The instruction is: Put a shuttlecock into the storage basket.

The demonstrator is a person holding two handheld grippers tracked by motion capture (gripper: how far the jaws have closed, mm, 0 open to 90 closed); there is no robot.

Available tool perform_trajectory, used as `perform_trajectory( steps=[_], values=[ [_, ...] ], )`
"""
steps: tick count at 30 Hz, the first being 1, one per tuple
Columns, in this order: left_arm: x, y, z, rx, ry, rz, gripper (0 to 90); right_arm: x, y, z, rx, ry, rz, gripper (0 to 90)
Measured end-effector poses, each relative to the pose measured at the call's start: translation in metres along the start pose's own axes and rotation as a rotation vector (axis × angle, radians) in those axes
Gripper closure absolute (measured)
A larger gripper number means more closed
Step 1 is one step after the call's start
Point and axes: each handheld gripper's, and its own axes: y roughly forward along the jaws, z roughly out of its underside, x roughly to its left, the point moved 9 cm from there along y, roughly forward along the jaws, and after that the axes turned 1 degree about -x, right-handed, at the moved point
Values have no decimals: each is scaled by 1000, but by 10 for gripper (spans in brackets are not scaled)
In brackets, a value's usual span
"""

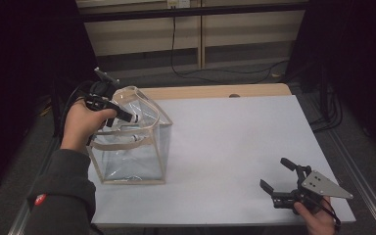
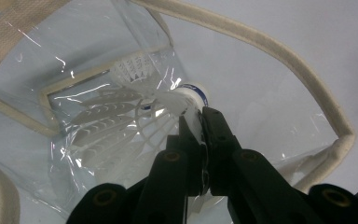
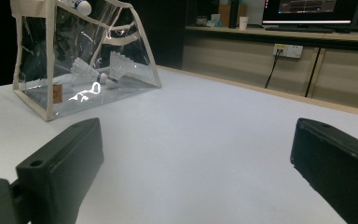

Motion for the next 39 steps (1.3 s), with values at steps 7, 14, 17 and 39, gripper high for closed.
perform_trajectory(
  steps=[7, 14, 17, 39],
  values=[
    [1, 3, 0, 5, 4, 0, 877, 0, 0, 0, 0, 0, -1, 22],
    [5, 8, 3, -2, -13, -10, 876, 0, 0, 0, 0, -2, -6, 22],
    [6, 10, 4, 3, -18, -4, 875, 0, 0, 0, 0, -1, -4, 22],
    [8, 18, 7, 11, -21, -8, 878, 0, 0, 0, 1, -2, -4, 22]
  ],
)
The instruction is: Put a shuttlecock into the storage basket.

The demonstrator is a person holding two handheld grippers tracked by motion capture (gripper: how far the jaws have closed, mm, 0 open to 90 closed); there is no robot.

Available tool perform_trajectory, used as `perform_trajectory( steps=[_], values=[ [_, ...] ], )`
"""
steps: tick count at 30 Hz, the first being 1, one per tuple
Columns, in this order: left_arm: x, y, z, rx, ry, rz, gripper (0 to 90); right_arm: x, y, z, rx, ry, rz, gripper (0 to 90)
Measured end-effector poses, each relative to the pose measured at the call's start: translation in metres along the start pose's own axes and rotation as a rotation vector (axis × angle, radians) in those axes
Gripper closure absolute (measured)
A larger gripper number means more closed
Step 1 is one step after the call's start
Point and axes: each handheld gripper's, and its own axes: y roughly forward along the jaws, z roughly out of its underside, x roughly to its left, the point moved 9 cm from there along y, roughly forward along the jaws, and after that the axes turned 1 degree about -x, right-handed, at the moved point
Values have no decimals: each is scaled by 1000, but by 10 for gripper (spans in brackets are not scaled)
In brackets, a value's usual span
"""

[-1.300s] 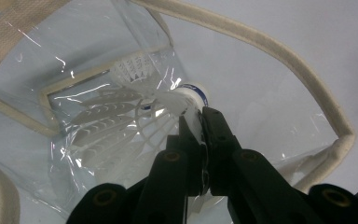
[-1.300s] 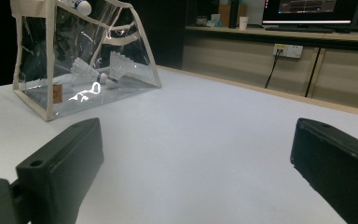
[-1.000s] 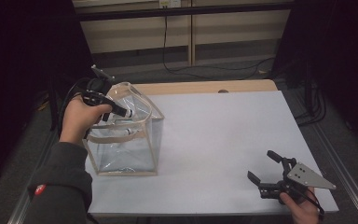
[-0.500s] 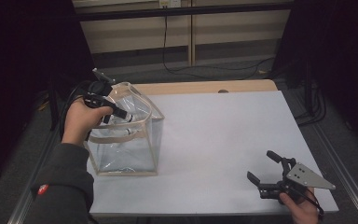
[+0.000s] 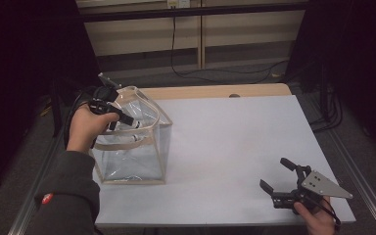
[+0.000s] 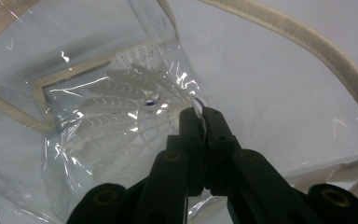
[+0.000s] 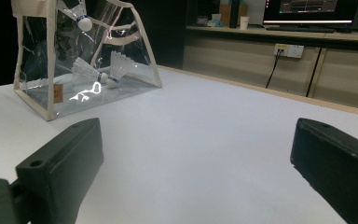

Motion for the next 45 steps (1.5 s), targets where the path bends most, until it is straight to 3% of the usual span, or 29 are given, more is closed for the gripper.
perform_trajectory(
  steps=[11, 30, 34, 45],
  values=[
    [1, 2, 2, -3, -23, -1, 875, 0, 0, 0, 1, -3, -1, 22],
    [1, 7, 4, 6, -16, 2, 861, 0, 0, 0, 0, -4, -1, 22],
    [3, 6, 3, 0, -14, -10, 830, 0, 0, 0, -1, -4, -2, 22],
    [3, 2, 5, -5, -32, 7, 765, 0, 0, -1, -2, -3, -2, 22]
  ],
)
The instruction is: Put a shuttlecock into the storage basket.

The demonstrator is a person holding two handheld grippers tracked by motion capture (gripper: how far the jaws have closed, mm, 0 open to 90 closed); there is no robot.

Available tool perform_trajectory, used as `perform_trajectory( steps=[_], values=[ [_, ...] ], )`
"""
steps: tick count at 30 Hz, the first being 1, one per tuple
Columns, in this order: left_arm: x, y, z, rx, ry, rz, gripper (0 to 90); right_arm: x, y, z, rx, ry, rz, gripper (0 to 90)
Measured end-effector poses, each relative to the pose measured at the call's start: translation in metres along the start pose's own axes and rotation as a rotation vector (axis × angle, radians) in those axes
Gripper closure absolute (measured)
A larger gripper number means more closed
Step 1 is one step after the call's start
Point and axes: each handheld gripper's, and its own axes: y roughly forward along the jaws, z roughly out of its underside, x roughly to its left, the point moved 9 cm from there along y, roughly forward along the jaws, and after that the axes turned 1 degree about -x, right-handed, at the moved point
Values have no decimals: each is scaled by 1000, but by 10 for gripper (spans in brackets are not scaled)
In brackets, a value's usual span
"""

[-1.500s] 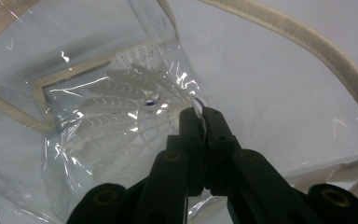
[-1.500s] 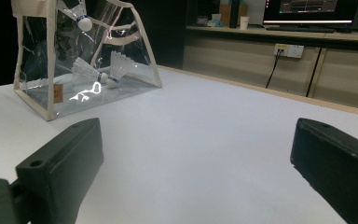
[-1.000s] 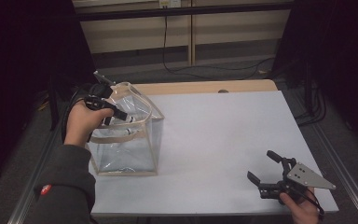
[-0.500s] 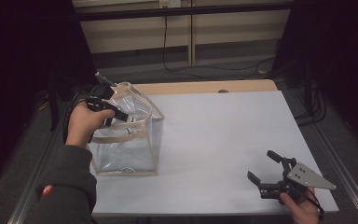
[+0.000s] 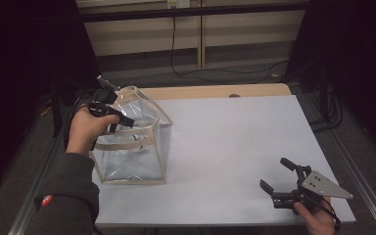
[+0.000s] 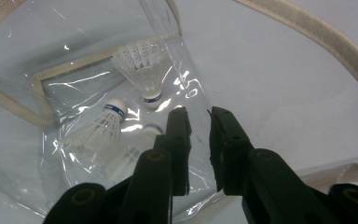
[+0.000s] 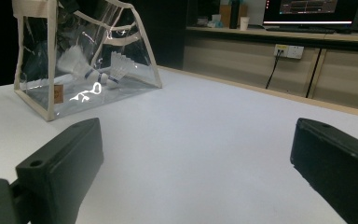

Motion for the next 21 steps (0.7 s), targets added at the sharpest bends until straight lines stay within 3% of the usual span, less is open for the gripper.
perform_trajectory(
  steps=[9, 17, 21],
  values=[
    [-5, -12, -4, -33, 13, 8, 646, 0, 0, 0, 1, -1, 1, 22],
    [-17, -21, -7, -60, 23, 54, 390, 0, 0, 0, 1, -3, 1, 23],
    [-24, -24, -8, -81, 40, 86, 325, 0, 0, 0, 0, 2, 1, 22]
  ],
)
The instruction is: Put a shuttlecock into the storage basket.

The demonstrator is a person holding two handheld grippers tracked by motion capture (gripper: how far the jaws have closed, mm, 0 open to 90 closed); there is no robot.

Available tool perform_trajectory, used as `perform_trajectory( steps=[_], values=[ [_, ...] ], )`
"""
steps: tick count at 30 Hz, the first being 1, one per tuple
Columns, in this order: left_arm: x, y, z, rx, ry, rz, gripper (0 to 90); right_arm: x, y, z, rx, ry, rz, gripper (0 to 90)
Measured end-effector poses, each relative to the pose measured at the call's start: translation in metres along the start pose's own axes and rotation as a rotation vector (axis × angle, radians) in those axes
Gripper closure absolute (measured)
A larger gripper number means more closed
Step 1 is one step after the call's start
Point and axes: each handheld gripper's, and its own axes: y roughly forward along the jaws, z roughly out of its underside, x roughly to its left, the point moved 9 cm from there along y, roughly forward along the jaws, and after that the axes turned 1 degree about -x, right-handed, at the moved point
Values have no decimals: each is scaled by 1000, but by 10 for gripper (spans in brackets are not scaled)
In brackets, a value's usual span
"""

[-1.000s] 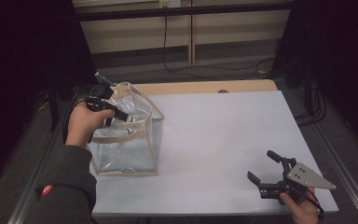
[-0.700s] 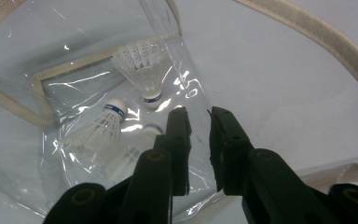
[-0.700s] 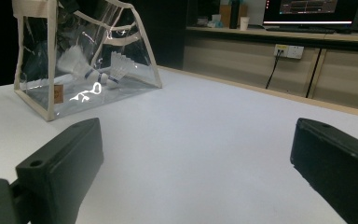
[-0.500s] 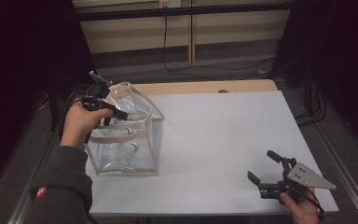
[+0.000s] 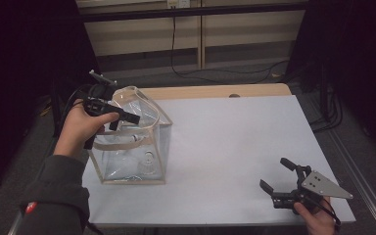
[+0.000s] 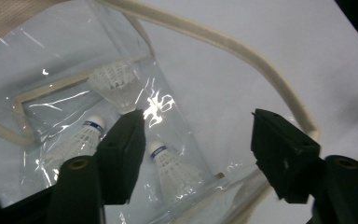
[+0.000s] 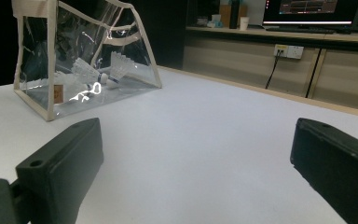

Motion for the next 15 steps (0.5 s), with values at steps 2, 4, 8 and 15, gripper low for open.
perform_trajectory(
  steps=[2, 4, 8, 15],
  values=[
    [-2, -1, -1, -10, 1, 12, 286, 0, 0, 0, 0, 0, 0, 22],
    [-5, -2, -1, -17, 4, 24, 265, 0, 0, 0, 0, 0, 0, 23],
    [-10, -4, -1, -41, 8, 64, 217, 0, 0, 0, 2, -1, 2, 23],
    [-20, -8, 1, -64, 38, 114, 176, 0, 0, 0, 1, -2, 2, 23]
  ],
)
